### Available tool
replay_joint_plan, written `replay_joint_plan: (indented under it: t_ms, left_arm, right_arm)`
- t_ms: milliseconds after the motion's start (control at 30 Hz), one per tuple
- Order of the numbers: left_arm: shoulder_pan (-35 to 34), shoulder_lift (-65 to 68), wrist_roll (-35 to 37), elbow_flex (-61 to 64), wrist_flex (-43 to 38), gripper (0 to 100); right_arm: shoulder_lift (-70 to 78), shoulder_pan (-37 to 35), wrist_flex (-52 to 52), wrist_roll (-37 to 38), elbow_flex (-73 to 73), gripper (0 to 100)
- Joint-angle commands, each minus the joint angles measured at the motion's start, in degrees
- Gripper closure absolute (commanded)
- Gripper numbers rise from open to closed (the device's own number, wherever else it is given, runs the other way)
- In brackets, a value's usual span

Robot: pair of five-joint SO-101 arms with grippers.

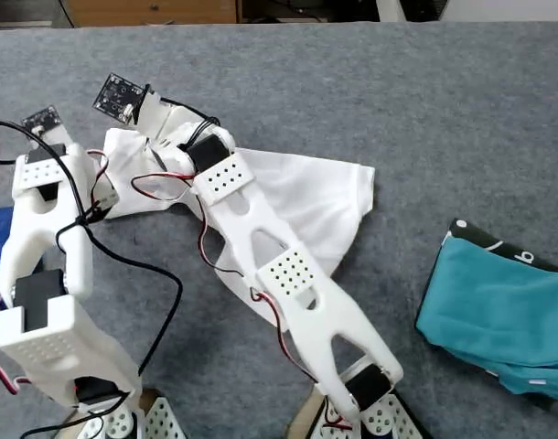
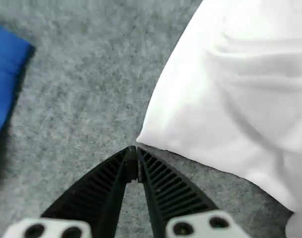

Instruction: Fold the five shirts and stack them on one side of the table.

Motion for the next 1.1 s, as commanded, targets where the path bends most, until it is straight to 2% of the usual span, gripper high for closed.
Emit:
replay_joint_plan:
  t_ms: [0, 367, 700, 1067]
  left_arm:
    - [1.1, -2.6, 1.6, 0.2, -1.5, 98]
    - [1.8, -3.1, 3.3, -2.7, -1.7, 98]
    - [4.6, -2.6, 4.7, -0.2, -13.0, 98]
    - [4.3, 0.8, 4.7, 2.4, -13.4, 98]
  right_arm:
    - [-5.7, 1.0, -1.3, -1.8, -1.4, 99.4]
    - [-5.8, 2.0, -1.1, -1.8, -2.9, 99.4]
    - [-5.8, 3.3, -2.0, -3.9, -2.9, 99.4]
    - [-5.7, 3.6, -2.1, -4.7, -2.9, 99.4]
